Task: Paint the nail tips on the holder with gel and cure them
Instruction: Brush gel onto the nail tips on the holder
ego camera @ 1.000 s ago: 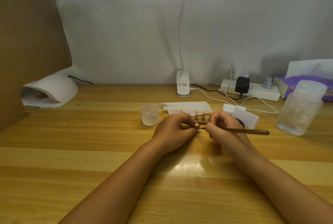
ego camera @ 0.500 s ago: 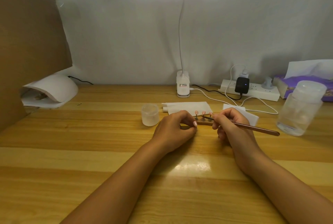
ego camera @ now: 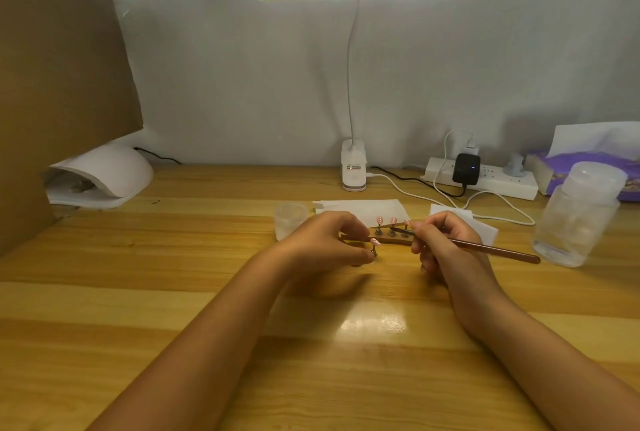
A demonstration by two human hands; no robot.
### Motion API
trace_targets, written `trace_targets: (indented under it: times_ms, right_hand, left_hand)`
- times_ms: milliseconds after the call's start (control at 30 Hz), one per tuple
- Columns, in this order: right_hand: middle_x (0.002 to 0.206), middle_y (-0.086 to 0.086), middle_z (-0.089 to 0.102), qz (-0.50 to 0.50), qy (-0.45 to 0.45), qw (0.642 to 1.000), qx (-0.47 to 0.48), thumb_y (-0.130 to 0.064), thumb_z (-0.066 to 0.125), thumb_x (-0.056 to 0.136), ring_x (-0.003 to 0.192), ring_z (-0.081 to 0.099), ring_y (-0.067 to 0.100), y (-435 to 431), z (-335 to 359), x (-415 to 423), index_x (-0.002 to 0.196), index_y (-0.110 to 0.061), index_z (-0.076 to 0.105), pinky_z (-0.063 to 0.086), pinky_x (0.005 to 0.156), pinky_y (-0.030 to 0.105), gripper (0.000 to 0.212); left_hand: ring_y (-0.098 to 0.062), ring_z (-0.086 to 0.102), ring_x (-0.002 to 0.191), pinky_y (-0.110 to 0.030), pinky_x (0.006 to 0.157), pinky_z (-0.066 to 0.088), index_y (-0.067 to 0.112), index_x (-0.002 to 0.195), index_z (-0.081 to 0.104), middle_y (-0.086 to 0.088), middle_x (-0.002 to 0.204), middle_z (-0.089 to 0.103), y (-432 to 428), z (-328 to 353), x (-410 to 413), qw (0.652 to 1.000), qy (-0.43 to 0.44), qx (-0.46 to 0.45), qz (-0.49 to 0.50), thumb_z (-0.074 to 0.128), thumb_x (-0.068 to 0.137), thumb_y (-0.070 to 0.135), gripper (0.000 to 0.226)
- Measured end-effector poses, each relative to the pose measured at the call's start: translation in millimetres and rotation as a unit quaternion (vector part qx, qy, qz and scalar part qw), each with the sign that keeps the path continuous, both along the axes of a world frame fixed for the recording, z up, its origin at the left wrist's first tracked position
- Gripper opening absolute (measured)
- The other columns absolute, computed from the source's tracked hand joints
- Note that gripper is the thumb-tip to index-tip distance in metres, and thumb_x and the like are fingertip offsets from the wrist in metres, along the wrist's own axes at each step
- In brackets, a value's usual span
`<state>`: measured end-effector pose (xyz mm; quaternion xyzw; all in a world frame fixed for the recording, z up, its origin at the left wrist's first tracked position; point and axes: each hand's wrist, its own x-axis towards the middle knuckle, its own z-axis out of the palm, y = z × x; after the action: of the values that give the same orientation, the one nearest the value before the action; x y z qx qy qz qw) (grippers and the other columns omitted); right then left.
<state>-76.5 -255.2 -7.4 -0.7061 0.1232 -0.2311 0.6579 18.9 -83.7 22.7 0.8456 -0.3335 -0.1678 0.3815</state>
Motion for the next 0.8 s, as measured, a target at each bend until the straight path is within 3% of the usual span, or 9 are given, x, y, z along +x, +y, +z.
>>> trace_targets:
  times_ms: [67, 133, 233, 333, 467, 567, 633, 700, 800]
  right_hand:
    - [0.061, -0.003, 0.061, -0.005, -0.002, 1.000, -0.002, -0.026, 0.062, 0.094, 0.048, 0.048, 0.007, 0.0, -0.4, 0.2, 0.090, -0.012, 0.060, 0.042, 0.048, 0.026, 0.015]
    - [0.059, -0.005, 0.060, -0.013, -0.003, 1.000, -0.027, -0.031, 0.062, 0.093, 0.049, 0.049, 0.005, 0.7, -0.9, -0.6, 0.091, -0.014, 0.059, 0.041, 0.047, 0.024, 0.017]
    - [0.065, -0.009, 0.065, -0.020, -0.018, 0.993, -0.111, -0.035, 0.062, 0.092, 0.056, 0.057, 0.001, 5.3, -1.4, -2.0, 0.094, -0.020, 0.058, 0.044, 0.052, 0.019, 0.015]
    - [0.079, -0.010, 0.068, -0.021, -0.056, 0.982, -0.181, -0.031, 0.064, 0.090, 0.075, 0.064, 0.002, 10.8, -0.1, -3.8, 0.094, -0.026, 0.059, 0.051, 0.060, 0.016, 0.008]
    - [0.093, -0.016, 0.069, 0.006, -0.101, 0.971, -0.217, -0.030, 0.060, 0.095, 0.082, 0.065, 0.002, 15.2, -0.2, -7.9, 0.101, -0.037, 0.058, 0.049, 0.064, 0.018, 0.009]
    - [0.094, -0.015, 0.069, 0.008, -0.115, 0.958, -0.263, -0.033, 0.051, 0.089, 0.081, 0.065, 0.002, 17.4, -0.8, -9.4, 0.104, -0.041, 0.053, 0.050, 0.065, 0.020, 0.018]
    - [0.087, -0.014, 0.066, -0.003, -0.136, 0.941, -0.310, -0.030, 0.053, 0.088, 0.074, 0.065, 0.002, 19.8, -1.3, -10.3, 0.103, -0.032, 0.051, 0.050, 0.059, 0.018, 0.015]
    - [0.073, -0.012, 0.061, -0.008, -0.174, 0.919, -0.353, -0.026, 0.057, 0.088, 0.061, 0.062, 0.008, 24.3, -2.3, -12.9, 0.095, -0.022, 0.050, 0.049, 0.049, 0.023, 0.011]
    - [0.064, -0.012, 0.054, 0.002, -0.225, 0.895, -0.386, -0.030, 0.057, 0.088, 0.052, 0.056, 0.010, 35.7, -2.3, -18.6, 0.088, -0.023, 0.049, 0.046, 0.043, 0.027, 0.010]
  left_hand:
    - [-0.009, 0.061, 0.108, -0.027, 0.095, 0.053, 0.024, 0.123, 0.063, 0.010, 0.123, 0.061, 12.3, 18.1, 1.4, 0.999, 0.026, 0.030, -0.033, 0.076, 0.085, 0.028, 0.041]
    - [-0.004, 0.062, 0.102, -0.015, 0.080, 0.054, 0.028, 0.119, 0.062, 0.012, 0.120, 0.060, 28.5, 37.7, 4.9, 0.997, 0.040, 0.039, -0.056, 0.077, 0.082, 0.033, 0.040]
    - [-0.005, 0.061, 0.099, -0.016, 0.071, 0.052, 0.030, 0.113, 0.056, 0.012, 0.115, 0.058, 52.6, 53.1, 15.7, 1.000, 0.001, -0.002, 0.027, 0.080, 0.074, 0.043, 0.048]
    - [-0.005, 0.053, 0.100, -0.019, 0.075, 0.044, 0.027, 0.118, 0.044, 0.008, 0.121, 0.047, 67.6, 41.1, 32.6, 0.985, -0.091, -0.009, 0.149, 0.085, 0.068, 0.046, 0.068]
    - [-0.014, 0.052, 0.115, -0.022, 0.087, 0.044, 0.022, 0.139, 0.033, 0.004, 0.133, 0.045, 75.6, 8.5, 43.8, 0.988, 0.005, 0.014, 0.153, 0.089, 0.062, 0.044, 0.098]
    - [-0.011, 0.058, 0.108, -0.030, 0.092, 0.050, 0.027, 0.125, 0.046, 0.007, 0.125, 0.057, 70.8, -11.5, 43.8, 0.987, 0.005, 0.003, 0.159, 0.088, 0.067, 0.038, 0.072]
    - [-0.010, 0.059, 0.102, -0.029, 0.083, 0.051, 0.032, 0.110, 0.048, 0.008, 0.118, 0.059, 67.3, -13.0, 41.8, 0.986, -0.014, -0.011, 0.167, 0.086, 0.069, 0.032, 0.056]
    - [-0.011, 0.060, 0.100, -0.025, 0.075, 0.048, 0.033, 0.104, 0.047, 0.009, 0.113, 0.059, 67.4, -6.1, 39.4, 0.988, -0.004, -0.017, 0.152, 0.086, 0.069, 0.029, 0.053]
    - [-0.009, 0.059, 0.101, -0.025, 0.076, 0.047, 0.032, 0.108, 0.048, 0.010, 0.113, 0.059, 69.4, 10.0, 33.8, 0.996, 0.012, 0.036, 0.080, 0.086, 0.071, 0.026, 0.053]
